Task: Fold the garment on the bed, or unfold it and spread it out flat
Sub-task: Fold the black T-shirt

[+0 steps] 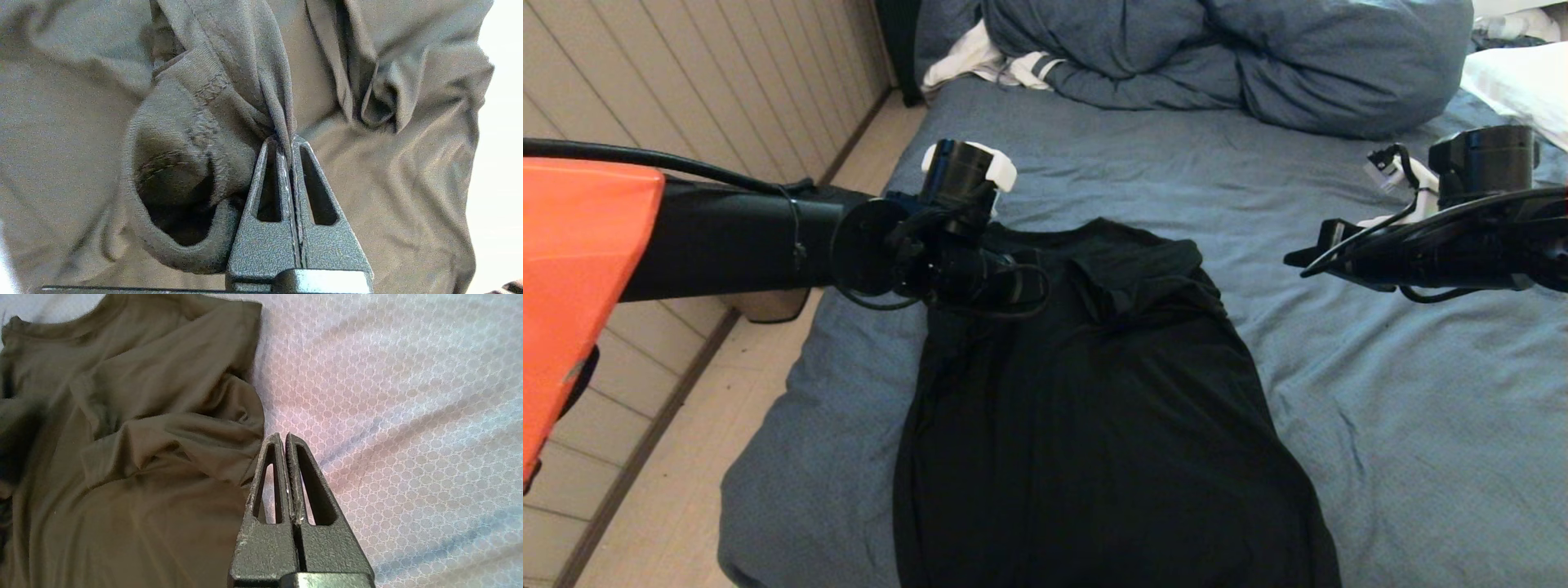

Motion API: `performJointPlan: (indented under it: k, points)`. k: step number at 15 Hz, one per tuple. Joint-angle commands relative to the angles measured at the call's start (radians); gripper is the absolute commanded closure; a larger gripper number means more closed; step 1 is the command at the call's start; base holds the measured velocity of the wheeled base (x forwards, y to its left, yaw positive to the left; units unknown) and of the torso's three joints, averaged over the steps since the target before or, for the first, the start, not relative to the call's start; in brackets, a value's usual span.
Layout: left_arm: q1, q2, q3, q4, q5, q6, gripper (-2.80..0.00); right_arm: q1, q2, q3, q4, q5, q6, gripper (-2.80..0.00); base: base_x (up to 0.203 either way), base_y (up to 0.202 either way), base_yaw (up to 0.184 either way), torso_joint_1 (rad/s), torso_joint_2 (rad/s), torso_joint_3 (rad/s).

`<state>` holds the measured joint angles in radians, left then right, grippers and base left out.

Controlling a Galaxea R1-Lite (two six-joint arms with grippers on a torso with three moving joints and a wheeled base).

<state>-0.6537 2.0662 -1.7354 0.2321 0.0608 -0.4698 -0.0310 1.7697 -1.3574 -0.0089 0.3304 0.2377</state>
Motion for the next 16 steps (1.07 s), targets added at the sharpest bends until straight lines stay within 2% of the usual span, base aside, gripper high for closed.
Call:
performJointPlan:
  k: [1, 6, 9, 10, 16]
  points:
    - [-0.006, 0.050, -0.012, 0.001, 0.014, -0.004, 0.00, -0.003, 0.016, -0.002, 0.001, 0.004, 0.002, 0.00, 0.000, 0.000, 0.000, 0.000, 0.00, 0.000]
    - [-0.020, 0.066, -0.022, 0.032, 0.101, 0.019, 0.00, -0.001, 0.011, 0.000, 0.000, 0.002, 0.000, 0.00, 0.000, 0.000, 0.000, 0.000, 0.00, 0.000]
    - [-0.023, 0.057, -0.077, 0.057, 0.117, 0.015, 0.00, 0.000, 0.016, 0.000, 0.000, 0.002, 0.000, 0.00, 0.000, 0.000, 0.000, 0.000, 0.00, 0.000]
    - [-0.023, 0.058, -0.079, 0.059, 0.119, 0.021, -2.80, 0.000, 0.016, -0.002, 0.000, 0.002, 0.000, 0.00, 0.000, 0.000, 0.000, 0.000, 0.00, 0.000]
    - [-0.056, 0.039, -0.103, 0.046, 0.113, 0.010, -2.80, -0.003, 0.011, 0.004, 0.000, 0.002, -0.001, 0.00, 0.000, 0.000, 0.000, 0.000, 0.00, 0.000]
